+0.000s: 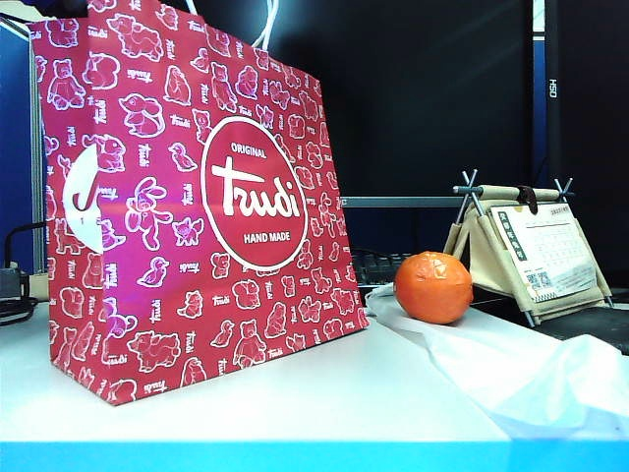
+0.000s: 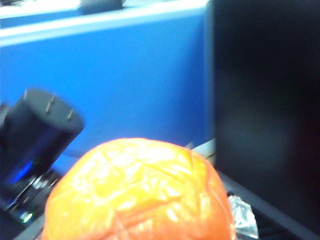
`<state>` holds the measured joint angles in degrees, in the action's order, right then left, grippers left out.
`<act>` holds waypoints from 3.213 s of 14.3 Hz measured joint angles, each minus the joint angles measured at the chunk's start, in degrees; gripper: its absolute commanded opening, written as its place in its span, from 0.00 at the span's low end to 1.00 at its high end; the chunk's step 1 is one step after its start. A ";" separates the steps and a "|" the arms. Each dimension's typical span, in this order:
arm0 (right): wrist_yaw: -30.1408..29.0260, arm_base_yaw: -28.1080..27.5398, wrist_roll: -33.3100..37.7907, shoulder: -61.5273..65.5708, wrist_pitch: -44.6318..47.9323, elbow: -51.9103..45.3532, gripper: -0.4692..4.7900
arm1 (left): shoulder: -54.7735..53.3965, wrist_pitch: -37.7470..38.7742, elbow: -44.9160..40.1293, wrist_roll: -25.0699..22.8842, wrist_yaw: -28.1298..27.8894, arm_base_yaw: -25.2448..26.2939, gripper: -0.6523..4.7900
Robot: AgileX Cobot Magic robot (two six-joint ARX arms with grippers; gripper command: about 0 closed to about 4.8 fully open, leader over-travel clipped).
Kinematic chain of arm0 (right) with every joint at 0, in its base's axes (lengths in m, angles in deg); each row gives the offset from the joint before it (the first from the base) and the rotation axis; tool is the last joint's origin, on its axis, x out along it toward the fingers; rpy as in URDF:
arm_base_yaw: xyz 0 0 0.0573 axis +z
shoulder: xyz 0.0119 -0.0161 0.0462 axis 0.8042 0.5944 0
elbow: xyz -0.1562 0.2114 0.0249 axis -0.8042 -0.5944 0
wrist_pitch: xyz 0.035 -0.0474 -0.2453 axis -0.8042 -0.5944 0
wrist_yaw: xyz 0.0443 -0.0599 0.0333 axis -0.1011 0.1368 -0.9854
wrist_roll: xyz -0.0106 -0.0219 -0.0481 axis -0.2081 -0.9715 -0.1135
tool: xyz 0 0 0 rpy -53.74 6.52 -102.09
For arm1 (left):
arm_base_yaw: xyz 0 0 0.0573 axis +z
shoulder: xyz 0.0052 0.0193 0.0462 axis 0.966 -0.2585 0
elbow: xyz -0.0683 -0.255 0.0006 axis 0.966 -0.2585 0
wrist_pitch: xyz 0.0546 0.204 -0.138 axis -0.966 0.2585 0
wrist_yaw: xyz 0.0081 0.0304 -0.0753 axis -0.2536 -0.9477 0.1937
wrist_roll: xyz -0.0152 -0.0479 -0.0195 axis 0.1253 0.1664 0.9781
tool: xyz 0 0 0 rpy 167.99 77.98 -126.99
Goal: Open the paper bag and put two oranges into the paper bag.
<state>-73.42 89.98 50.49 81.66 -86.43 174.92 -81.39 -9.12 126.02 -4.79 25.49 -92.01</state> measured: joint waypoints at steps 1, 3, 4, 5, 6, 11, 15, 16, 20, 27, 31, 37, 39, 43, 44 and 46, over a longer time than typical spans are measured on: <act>-0.28 1.14 0.20 0.96 -0.17 -0.04 0.08 | 0.00 -0.02 0.00 0.00 0.00 0.02 0.11; -0.50 4.50 0.17 2.91 0.02 -0.04 0.08 | 0.00 -0.04 0.00 0.00 -0.02 0.00 0.11; -0.52 4.98 0.17 3.63 0.13 -0.04 0.08 | -0.02 0.15 0.00 0.17 -0.24 0.02 0.11; -0.48 5.03 0.20 3.69 0.00 -0.04 0.08 | -0.09 0.20 -0.02 0.17 -0.28 0.09 0.11; -0.46 5.01 0.20 3.58 -0.48 -0.02 0.08 | -0.04 0.13 0.00 0.20 -0.50 0.09 0.11; 0.39 4.98 -0.87 3.43 -10.01 0.02 0.08 | -0.09 -1.88 0.02 0.76 -2.45 0.07 0.11; 5.99 5.01 -2.67 3.67 -14.14 -0.04 0.08 | -0.11 -2.97 0.02 1.07 -3.21 0.02 0.11; 6.05 5.01 -2.75 3.67 -14.56 -0.04 0.08 | -0.11 -2.97 0.02 1.07 -3.19 0.00 0.11; 6.19 4.98 -2.89 -1.27 -12.52 0.02 0.08 | -0.13 -3.13 0.02 1.07 -3.21 0.02 0.11; 5.97 3.52 -2.36 -3.72 -14.95 1.90 0.08 | -0.15 -1.36 3.13 1.05 -3.19 0.00 0.11; 4.70 3.63 0.96 0.33 -13.57 7.50 0.08 | -0.17 -0.94 3.21 0.92 -3.26 0.00 0.11; 0.48 4.59 4.85 4.35 -14.40 7.82 0.08 | -0.17 0.72 3.37 1.07 -3.19 0.04 0.11; -0.44 5.38 4.94 6.08 -14.82 7.82 0.08 | -0.11 1.05 3.34 1.40 -3.32 0.24 0.11; 1.40 5.84 5.01 7.91 -18.51 7.80 0.08 | 0.48 1.05 3.34 1.46 -3.28 0.13 0.11; 3.69 5.66 4.92 7.98 -19.74 7.80 0.08 | 0.50 1.03 3.34 1.29 -3.21 0.04 0.11; 4.39 5.66 4.72 8.66 -19.78 7.80 0.08 | 0.50 1.01 3.37 1.27 -3.21 0.04 0.11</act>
<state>-69.02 95.64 55.21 90.32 -106.21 182.73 -80.88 -8.11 129.38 -3.52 22.28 -91.97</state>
